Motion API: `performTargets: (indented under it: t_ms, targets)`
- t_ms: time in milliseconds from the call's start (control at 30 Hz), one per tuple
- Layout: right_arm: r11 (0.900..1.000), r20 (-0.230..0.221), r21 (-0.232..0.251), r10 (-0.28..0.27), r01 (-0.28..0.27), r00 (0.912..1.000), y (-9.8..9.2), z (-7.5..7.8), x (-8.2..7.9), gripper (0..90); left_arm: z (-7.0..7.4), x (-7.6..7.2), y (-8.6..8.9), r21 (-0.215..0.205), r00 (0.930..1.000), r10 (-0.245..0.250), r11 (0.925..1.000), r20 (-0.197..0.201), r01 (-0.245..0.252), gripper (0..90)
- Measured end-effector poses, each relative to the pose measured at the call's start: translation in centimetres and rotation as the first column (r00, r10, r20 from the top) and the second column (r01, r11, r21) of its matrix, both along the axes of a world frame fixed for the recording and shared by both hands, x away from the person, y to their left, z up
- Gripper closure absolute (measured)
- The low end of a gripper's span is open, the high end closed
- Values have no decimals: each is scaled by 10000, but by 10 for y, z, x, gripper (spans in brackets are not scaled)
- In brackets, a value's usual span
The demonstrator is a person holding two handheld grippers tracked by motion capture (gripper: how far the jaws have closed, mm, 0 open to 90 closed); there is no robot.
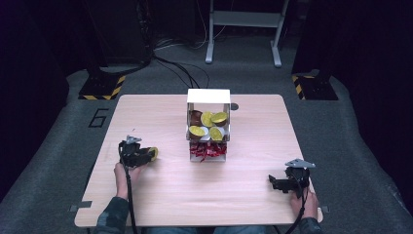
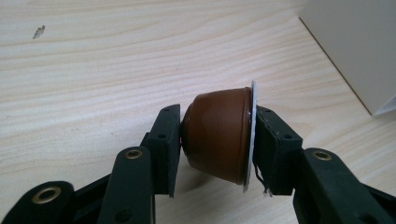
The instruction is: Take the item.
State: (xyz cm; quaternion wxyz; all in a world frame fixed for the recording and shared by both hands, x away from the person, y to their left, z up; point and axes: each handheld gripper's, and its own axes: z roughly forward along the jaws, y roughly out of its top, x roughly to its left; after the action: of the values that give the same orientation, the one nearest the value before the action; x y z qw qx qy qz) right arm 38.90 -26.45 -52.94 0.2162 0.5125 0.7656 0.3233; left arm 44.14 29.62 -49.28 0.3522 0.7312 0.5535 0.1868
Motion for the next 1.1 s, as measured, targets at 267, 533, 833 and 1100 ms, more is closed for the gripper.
performTargets:
  t_ms: [267, 533, 833, 1100]
  targets:
    - [10000, -1, 2, -1, 1, 10000, 0, 0, 0, 0, -8, 3, 0, -8, 9989, -135, 9999, -453, 135, 547]
    - [10000, 1, 3, -1, 1, 10000, 0, 0, 0, 0, -12, 5, 3, -218, 9974, -226, 9995, -687, 212, 537]
    - [10000, 32, -37, -29, 30, 10000, 0, 0, 0, 0, -9, 3, 9, -175, 9982, 123, 9998, -586, -133, 427]
    - [10000, 7, -38, -7, 7, 10000, 0, 0, 0, 0, -4, -1, 16, 186, 9959, 730, 9972, -541, -721, 298]
